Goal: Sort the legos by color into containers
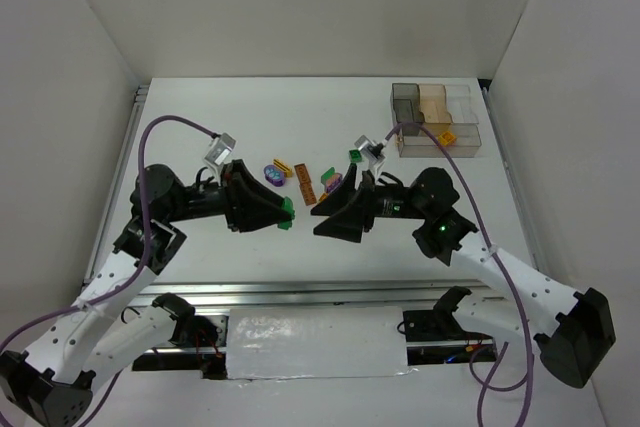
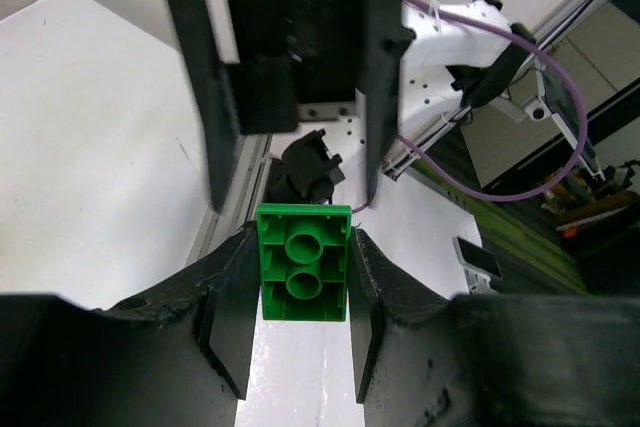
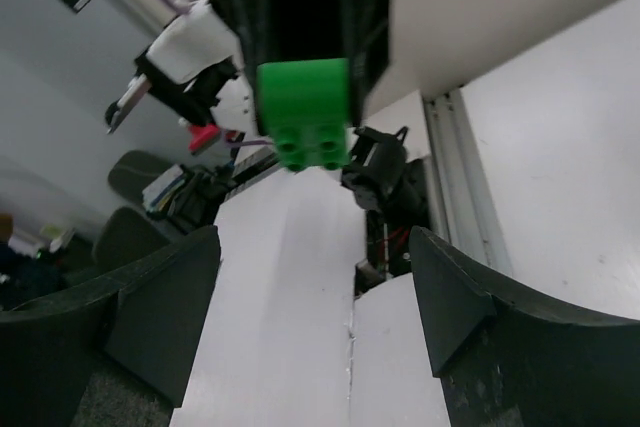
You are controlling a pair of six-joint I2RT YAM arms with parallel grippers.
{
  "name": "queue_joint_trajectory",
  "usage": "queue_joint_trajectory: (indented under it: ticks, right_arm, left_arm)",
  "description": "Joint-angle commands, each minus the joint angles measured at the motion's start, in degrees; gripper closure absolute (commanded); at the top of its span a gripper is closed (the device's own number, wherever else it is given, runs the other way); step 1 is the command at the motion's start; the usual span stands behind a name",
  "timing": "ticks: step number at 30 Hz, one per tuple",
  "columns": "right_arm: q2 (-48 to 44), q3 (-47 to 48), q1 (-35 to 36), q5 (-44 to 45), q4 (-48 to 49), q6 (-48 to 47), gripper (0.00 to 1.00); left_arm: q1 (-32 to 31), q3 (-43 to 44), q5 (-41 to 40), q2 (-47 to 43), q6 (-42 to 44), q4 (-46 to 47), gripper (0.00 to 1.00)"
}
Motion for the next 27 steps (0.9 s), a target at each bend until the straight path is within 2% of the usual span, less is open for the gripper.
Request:
queue_joint_trajectory:
  ticks: [1, 4, 8, 12, 19, 22, 25, 27]
  right_arm:
    - [-1.63, 0.57, 4.92, 2.43, 4.74, -1.57, 0.17]
    - [-0.58, 0.74, 8.88, 4.7, 5.45, -3.06, 0.17]
    - [1.35, 4.86, 13.89, 11.47, -0.61, -9.22, 0.18]
    - [3.29, 5.84, 14.69, 16.58, 0.26, -8.61, 0.21]
    - [6.19, 8.92, 15.13, 17.19, 1.23, -8.69, 0.27]
    - [5.58, 9.1, 15.39, 19.13, 0.53, -9.39, 0.35]
    - [5.75, 9.36, 15.31, 18.78, 0.0, -9.84, 0.48]
    - [6.02, 9.19, 15.39, 17.99, 0.96, -9.4, 0.72]
  left_arm:
    - [0.09, -0.12, -1.07, -1.26, -4.44, 7.61, 1.0]
    - [0.09, -1.26, -3.09, -1.18, -8.4, 10.44, 1.0]
    - [0.18, -2.05, -4.59, -0.91, -12.45, 13.77, 1.0]
    - [0.18, -2.84, -4.24, -1.0, -13.25, 14.4, 1.0]
    - [0.18, -5.04, -3.01, -0.47, -16.07, 18.53, 1.0]
    - [0.09, -4.95, -3.1, -0.82, -15.28, 17.39, 1.0]
    - [0.09, -4.43, -3.63, -1.26, -13.96, 15.19, 1.0]
    - [0.18, -4.43, -3.63, -1.26, -13.87, 15.01, 1.0]
